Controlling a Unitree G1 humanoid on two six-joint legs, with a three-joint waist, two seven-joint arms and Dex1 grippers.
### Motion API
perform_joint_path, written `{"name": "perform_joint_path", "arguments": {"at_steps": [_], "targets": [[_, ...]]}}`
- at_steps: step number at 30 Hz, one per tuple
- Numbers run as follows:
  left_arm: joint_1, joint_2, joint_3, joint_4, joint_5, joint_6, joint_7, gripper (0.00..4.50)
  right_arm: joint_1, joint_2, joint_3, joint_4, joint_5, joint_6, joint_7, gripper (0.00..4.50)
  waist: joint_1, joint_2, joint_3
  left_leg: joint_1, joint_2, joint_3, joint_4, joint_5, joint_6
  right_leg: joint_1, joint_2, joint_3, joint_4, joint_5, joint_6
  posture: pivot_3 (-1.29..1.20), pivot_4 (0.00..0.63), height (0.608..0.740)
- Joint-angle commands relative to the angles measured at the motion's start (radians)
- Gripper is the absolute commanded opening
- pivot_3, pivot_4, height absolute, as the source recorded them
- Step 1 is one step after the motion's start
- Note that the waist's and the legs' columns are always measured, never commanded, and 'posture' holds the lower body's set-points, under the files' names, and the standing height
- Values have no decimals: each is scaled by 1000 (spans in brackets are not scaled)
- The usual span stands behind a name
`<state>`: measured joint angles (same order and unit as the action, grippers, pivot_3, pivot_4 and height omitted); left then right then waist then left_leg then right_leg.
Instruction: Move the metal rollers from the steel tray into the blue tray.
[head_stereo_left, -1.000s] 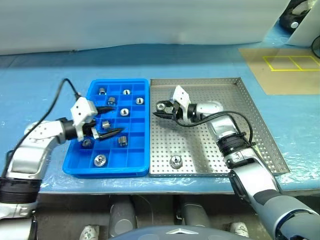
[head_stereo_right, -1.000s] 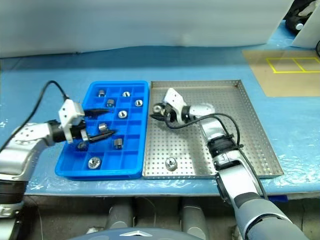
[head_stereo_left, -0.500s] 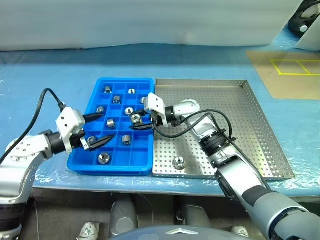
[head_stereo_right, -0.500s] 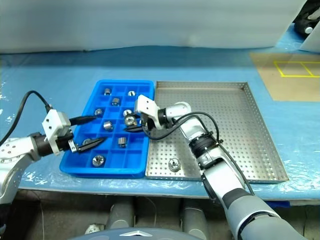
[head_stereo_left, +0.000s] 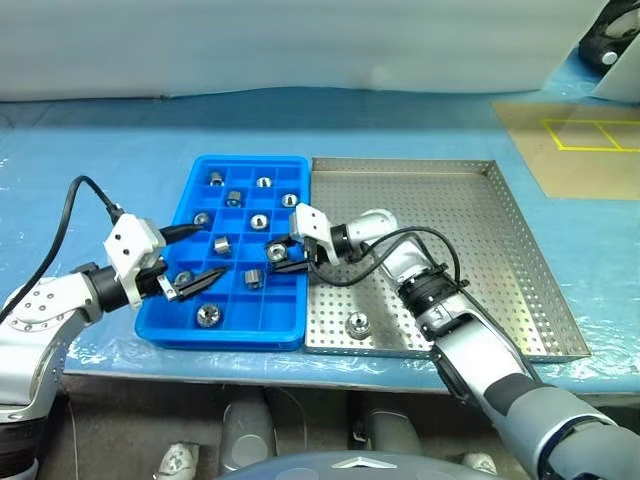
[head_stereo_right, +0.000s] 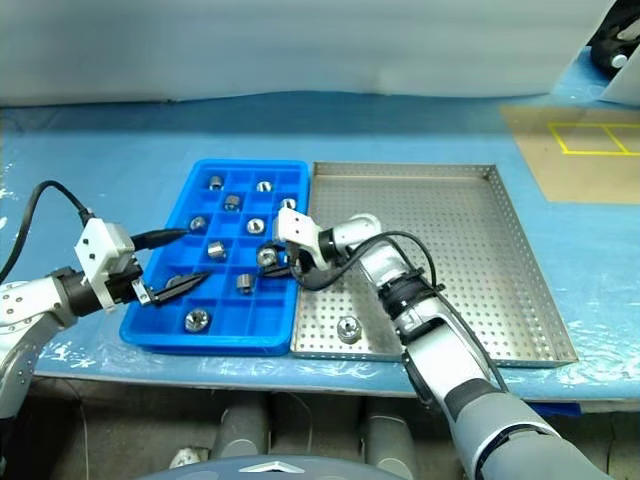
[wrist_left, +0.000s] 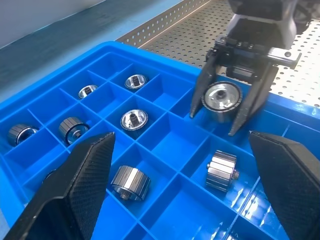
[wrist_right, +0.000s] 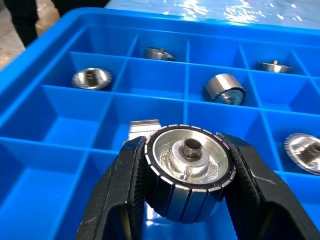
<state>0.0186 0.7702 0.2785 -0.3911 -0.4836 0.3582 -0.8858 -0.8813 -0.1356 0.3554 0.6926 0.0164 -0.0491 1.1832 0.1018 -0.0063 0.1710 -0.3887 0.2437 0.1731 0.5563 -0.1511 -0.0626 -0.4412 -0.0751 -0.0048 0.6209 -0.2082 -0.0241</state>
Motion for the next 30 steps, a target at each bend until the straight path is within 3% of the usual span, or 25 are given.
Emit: {"name": "perform_joint_path", "arguments": {"at_steps": [1, 12, 19, 30], "targets": [[-12, 1, 0, -5, -6, -2, 1, 4500, -27, 2, -36, -6, 19, -29, -5, 1739, 0, 0, 0, 0, 0, 0, 0, 0, 0, 0, 0, 0, 0, 0, 0, 183, 150, 740], [-36, 6, -24, 21, -1, -10, -11, 4500, -16, -4, -39, 46, -23, -72, -69, 1739, -2, 0, 0, 1, 0, 0, 0, 0, 0, 0, 0, -1, 1, -1, -1, 163, 150, 740], [-36, 4, -35, 20, -4, -10, -16, 4500, -38, -4, -56, 96, -42, -116, -158, 4014, -3, 0, 0, 2, 0, 0, 0, 0, 0, 1, 0, 0, 1, -1, -1, 151, 150, 740], [-133, -18, -95, 69, -10, -13, -43, 4500, -6, -73, -133, -54, 33, -3, -144, 4014, -3, 0, 0, 2, 0, 0, 1, 0, 0, 1, 0, 0, 2, 0, -1, 56, 150, 740]]}}
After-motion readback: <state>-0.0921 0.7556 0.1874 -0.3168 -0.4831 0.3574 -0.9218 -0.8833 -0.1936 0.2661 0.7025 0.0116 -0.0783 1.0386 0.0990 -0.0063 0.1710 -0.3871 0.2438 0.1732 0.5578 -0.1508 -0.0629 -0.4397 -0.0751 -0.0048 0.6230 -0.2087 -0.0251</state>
